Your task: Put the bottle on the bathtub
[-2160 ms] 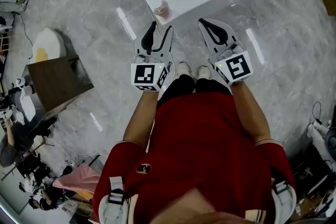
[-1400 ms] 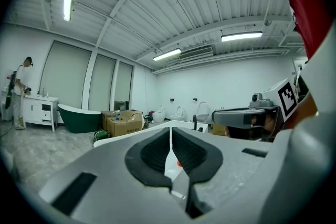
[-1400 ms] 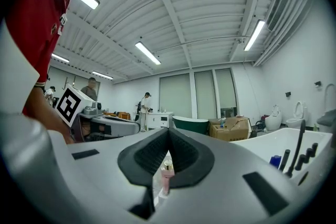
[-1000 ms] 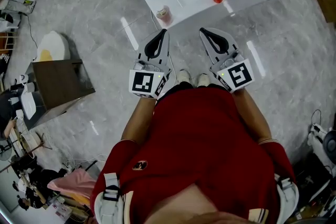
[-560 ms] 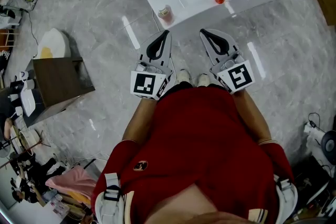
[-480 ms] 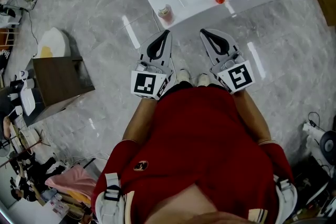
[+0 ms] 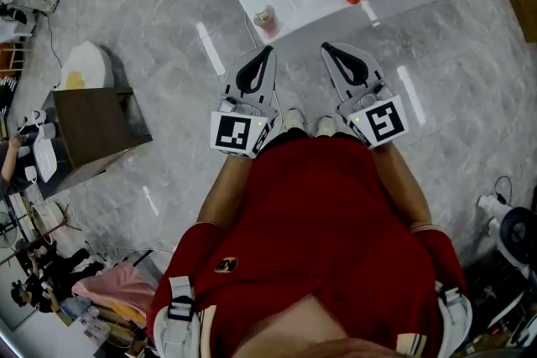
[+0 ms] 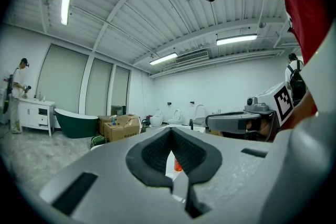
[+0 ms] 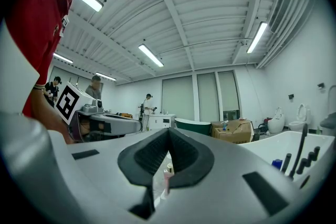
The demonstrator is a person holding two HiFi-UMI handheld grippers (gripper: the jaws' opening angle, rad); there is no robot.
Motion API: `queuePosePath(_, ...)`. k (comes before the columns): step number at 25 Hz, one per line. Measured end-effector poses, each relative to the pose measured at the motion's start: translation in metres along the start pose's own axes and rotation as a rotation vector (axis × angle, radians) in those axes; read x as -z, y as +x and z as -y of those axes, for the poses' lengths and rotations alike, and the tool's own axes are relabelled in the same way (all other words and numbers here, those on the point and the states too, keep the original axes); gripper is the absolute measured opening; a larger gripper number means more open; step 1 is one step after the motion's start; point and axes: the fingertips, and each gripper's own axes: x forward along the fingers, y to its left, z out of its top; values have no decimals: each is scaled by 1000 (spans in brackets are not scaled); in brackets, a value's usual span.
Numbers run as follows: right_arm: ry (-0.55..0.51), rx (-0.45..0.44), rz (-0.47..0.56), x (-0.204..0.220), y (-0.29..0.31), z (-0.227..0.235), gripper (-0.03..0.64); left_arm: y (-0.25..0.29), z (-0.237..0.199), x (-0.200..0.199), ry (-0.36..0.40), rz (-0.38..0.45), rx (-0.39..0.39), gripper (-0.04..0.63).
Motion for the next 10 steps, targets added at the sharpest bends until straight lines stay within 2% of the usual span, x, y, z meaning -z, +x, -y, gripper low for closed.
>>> queuePosePath(10,3,4,5,1,1,-1,-5,-2,-3,4,1,-5,-12,6)
